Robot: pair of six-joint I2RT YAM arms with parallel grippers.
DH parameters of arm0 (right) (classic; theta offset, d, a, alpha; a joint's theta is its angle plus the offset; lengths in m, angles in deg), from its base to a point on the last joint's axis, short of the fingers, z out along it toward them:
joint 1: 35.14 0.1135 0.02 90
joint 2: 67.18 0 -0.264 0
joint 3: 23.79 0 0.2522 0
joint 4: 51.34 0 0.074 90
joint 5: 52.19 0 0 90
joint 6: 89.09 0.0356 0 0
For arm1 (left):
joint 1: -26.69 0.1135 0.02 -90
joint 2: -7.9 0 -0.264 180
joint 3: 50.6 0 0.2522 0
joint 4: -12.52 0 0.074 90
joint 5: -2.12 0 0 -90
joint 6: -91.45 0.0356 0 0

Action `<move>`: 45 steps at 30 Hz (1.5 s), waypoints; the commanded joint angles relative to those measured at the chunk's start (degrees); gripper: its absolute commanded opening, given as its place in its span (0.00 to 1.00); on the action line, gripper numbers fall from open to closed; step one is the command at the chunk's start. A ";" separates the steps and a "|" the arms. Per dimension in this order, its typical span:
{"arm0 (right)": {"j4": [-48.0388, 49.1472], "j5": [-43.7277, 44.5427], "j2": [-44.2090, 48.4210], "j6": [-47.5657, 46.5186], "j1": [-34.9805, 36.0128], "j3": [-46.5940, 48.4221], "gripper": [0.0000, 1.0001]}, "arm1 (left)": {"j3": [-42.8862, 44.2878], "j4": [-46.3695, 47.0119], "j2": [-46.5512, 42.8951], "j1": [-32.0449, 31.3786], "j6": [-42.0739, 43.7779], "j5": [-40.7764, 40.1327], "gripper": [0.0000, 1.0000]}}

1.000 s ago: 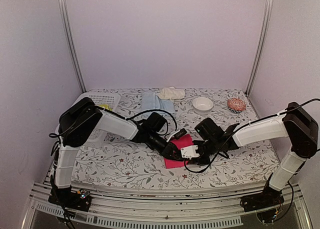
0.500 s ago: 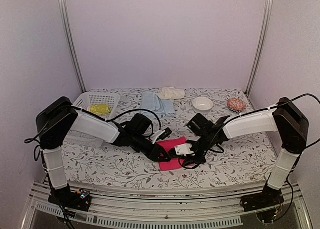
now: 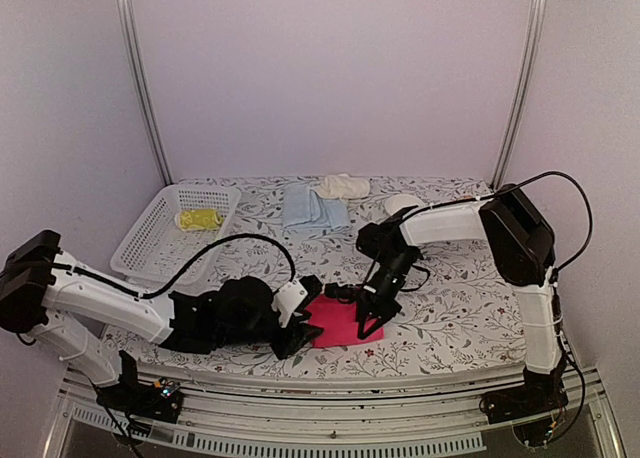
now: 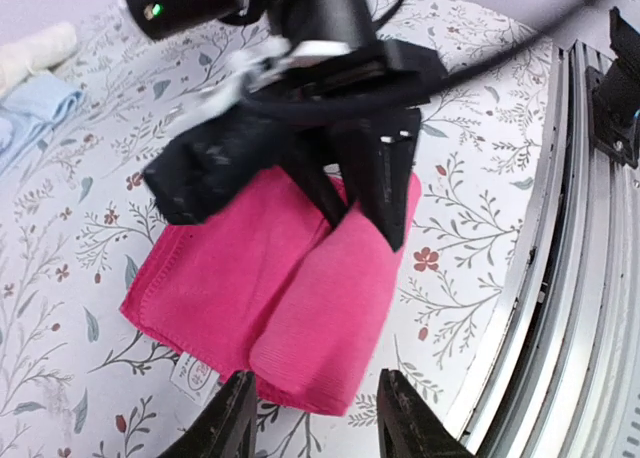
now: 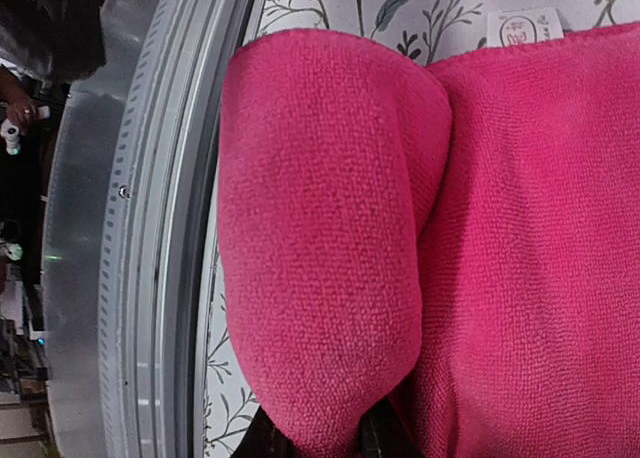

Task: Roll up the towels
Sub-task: Roll the towel at the center of the board.

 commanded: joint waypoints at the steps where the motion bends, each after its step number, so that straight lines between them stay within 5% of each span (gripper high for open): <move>1: -15.95 0.80 -9.44 -0.88 -1.12 5.65 0.05 | -3.37 5.33 -1.27 -9.74 7.92 -20.21 0.44; 6: -16.16 1.72 -14.90 2.18 -1.57 9.99 0.06 | 3.78 2.49 7.55 -12.29 19.48 -17.72 0.48; 15: -15.79 1.67 -15.29 3.64 -1.60 9.67 0.06 | 14.02 0.56 22.11 -11.88 34.00 -26.04 0.53; 24: -15.22 0.31 -14.10 3.37 -1.60 7.91 0.09 | 17.97 -3.01 27.53 -9.76 34.56 -25.30 0.41; 33: -18.07 -6.02 -4.15 -0.37 -7.17 7.70 0.36 | 20.05 -10.90 27.48 -7.34 28.48 -16.18 0.15; 40: -14.60 -10.81 7.13 -2.19 -16.86 3.05 0.38 | 20.23 -16.14 25.88 -2.15 22.05 3.04 0.13; 45: -0.98 -9.50 17.73 1.12 -18.21 -8.57 0.31 | 21.89 -18.24 28.36 1.16 18.13 13.68 0.11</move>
